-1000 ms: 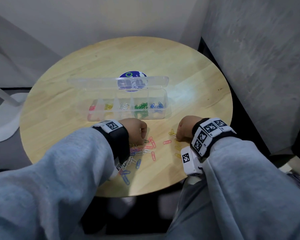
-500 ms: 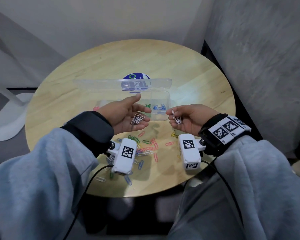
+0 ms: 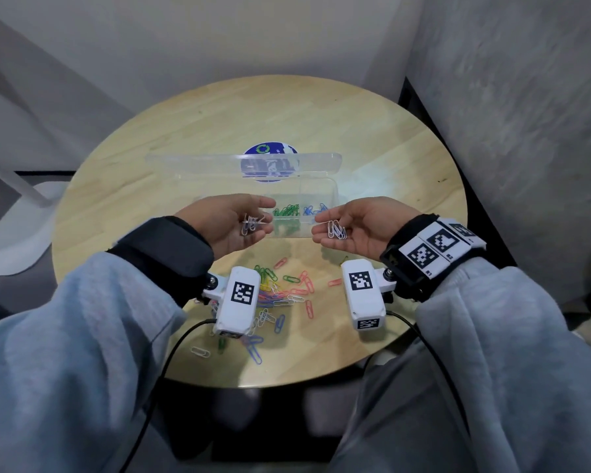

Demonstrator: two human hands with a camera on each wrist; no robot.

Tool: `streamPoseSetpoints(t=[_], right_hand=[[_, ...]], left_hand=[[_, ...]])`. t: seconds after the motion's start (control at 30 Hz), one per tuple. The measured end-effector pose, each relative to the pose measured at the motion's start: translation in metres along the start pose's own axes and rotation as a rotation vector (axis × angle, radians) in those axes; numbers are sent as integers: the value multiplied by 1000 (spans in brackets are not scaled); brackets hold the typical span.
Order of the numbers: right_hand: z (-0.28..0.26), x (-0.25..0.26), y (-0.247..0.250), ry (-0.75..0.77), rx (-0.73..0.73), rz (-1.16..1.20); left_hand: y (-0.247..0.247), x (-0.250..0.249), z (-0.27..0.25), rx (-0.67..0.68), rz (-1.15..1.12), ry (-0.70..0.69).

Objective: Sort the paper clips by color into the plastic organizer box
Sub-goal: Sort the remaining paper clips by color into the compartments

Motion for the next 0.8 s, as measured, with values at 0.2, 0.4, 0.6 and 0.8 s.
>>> streamPoseSetpoints(t=[0.2,0.4,0.6,0.8], right_hand=[[7,-1,-12,-44,-32,-333],[10,-18,-31,-96,-14,-1257],[6,-24,-48,-68,-71,-1452],[19,-37,-63,-28,-26,-1663]], left_hand=[[10,8,0,60,842,29],[8,26,-11,76,1398,2],[-4,49,-15,196,1548,54],[-1,61,-16,234,1627,-5]])
Point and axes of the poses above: each hand's wrist, its own z-axis towards the middle knuckle, its own y-axis out of the back of the hand, x = y × z, the point moved 2 cm from there along z, towards the middle knuckle, and after that the axes turned 15 degrees about -z, right-handed, at the moved point
